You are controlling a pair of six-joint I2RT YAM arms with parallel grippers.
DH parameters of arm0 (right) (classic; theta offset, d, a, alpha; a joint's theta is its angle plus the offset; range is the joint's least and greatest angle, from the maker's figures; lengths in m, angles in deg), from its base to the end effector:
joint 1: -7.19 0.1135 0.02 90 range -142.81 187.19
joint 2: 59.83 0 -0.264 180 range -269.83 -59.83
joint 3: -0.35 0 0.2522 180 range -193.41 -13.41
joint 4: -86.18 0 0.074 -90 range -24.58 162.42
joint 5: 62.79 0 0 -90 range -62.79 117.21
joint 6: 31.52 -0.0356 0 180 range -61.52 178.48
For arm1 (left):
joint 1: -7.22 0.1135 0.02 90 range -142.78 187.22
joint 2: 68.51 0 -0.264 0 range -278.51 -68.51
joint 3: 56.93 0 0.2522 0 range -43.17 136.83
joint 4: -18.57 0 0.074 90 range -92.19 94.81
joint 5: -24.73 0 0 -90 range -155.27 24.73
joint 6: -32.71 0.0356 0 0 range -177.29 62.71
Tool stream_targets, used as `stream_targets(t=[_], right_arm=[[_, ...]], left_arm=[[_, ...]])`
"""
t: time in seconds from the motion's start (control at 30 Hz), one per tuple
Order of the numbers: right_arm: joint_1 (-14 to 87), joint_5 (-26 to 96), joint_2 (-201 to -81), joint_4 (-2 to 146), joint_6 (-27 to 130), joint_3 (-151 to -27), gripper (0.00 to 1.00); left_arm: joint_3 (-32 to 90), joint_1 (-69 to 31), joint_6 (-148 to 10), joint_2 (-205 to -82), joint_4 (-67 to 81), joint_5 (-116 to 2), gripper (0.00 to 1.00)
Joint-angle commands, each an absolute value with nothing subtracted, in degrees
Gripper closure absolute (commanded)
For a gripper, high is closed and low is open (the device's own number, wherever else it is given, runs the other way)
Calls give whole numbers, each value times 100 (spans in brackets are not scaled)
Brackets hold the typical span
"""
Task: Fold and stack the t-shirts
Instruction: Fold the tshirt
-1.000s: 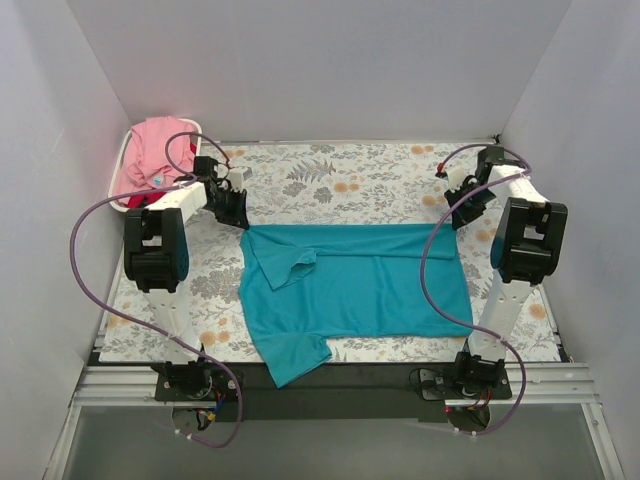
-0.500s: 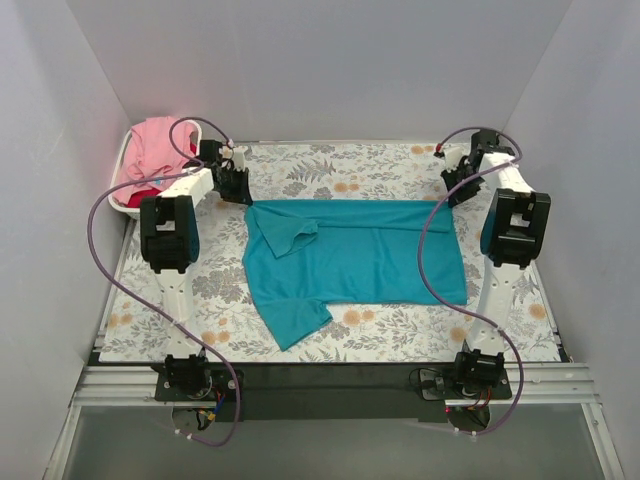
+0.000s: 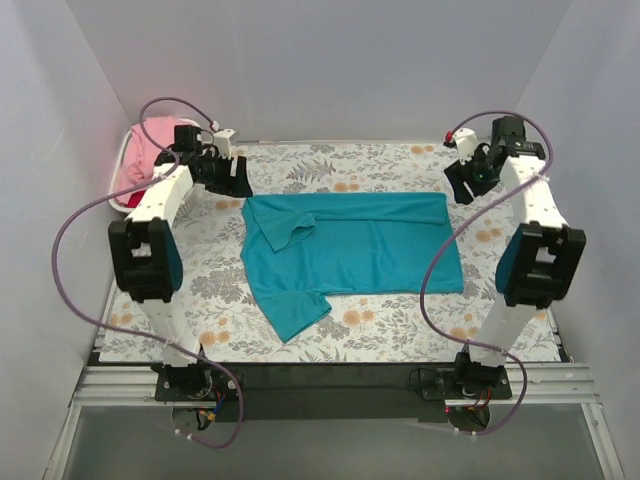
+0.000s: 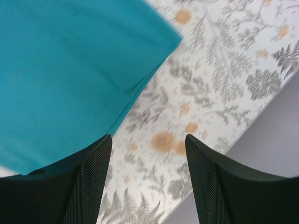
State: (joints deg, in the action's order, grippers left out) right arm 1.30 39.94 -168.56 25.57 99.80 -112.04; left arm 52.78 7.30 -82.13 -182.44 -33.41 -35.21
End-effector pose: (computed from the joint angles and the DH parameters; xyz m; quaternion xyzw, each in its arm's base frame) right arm 0.4144 -0.0349 0.2885 -0.3200 0.8980 -0.0158 0.3016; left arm 0.4369 -0.0172 0.2492 -0.1258 0.9186 -0.3025 0.2210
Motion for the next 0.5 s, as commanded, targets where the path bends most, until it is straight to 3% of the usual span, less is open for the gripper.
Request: stream_targets(t=[0.0,0.2,0.3,0.47], right_arm=[[191,4286,-15830,1890,10960,-10013,29],[508,3864,-14678,1889,11507,-8207,39],[622,3680,-14474,2134,11543,-7618,49],[710,3337,-14350,2601,11710,-6845,52]], left_arm=[[4475,705,-7488,-16829,-4184,-2616,32],[2594,451,-6634,-15527,-4704,-2509,33],[1837,109,-6546,-15026,-4591,-2756,35],[1169,-367,-6678,-14683,-4266,-3116,37]])
